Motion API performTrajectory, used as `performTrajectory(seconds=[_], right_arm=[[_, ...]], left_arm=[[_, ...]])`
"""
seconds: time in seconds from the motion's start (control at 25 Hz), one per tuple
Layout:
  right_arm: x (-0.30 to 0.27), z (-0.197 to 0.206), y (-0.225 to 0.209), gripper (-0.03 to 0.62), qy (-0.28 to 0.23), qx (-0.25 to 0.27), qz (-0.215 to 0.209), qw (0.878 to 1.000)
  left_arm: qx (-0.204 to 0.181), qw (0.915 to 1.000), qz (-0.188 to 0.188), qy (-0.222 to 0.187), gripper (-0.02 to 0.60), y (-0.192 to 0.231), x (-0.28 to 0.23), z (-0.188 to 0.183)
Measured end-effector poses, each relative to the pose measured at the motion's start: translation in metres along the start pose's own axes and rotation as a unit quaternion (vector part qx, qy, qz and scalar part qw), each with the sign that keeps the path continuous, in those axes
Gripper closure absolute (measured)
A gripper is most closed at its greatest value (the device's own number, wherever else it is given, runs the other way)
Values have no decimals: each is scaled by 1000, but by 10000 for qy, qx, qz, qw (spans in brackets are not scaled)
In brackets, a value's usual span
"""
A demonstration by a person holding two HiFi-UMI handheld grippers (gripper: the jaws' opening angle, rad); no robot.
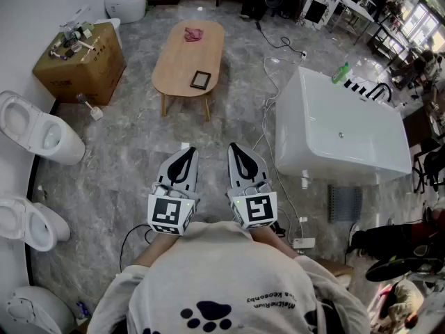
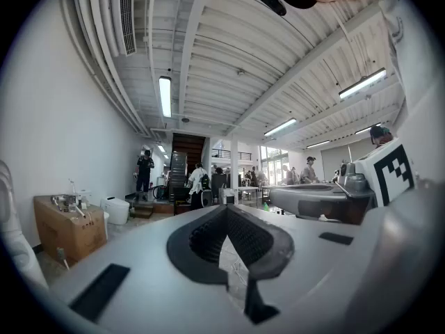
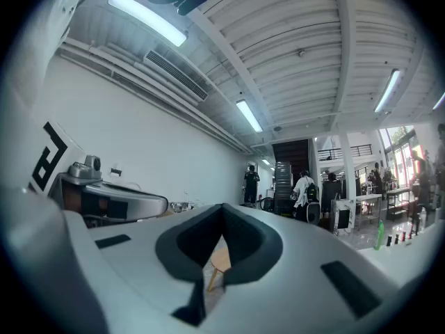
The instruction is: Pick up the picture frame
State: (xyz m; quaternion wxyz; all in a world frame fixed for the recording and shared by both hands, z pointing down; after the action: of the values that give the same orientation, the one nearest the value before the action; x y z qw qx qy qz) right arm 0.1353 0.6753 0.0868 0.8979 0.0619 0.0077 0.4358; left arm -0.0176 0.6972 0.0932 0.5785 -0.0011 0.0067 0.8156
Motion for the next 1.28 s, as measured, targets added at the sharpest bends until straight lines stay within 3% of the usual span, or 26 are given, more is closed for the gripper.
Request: performTrajectory(seconds=[0.36, 0.68, 1.04, 1.28], right_arm=[[-23, 5, 1, 586, 2, 4, 143, 9999], [-40, 15, -2, 586, -16, -365, 354, 9987], [-76, 33, -29, 586, -2, -527, 275, 9982], [-118, 41, -69, 586, 1, -562, -9, 9984]], left_arm=[[-21, 9999, 150, -42, 574, 18, -15, 3], [12, 9998, 213, 22, 574, 40, -26, 9], [106, 9998, 153, 80, 574, 58, -63, 22], [166, 9998, -29, 54, 574, 65, -113, 23]])
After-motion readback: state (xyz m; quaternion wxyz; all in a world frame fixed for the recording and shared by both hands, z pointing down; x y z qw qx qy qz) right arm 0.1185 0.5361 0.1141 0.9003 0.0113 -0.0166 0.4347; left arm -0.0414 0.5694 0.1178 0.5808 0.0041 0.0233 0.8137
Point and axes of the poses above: the fingertips, and each gripper's own axes: x backward along the fingers, y to its left, z out of its underside, the point moved 7 cm from there along x, backward along the fingers, and after that the axes turned 5 degrees about -z, right-handed, at the moved point
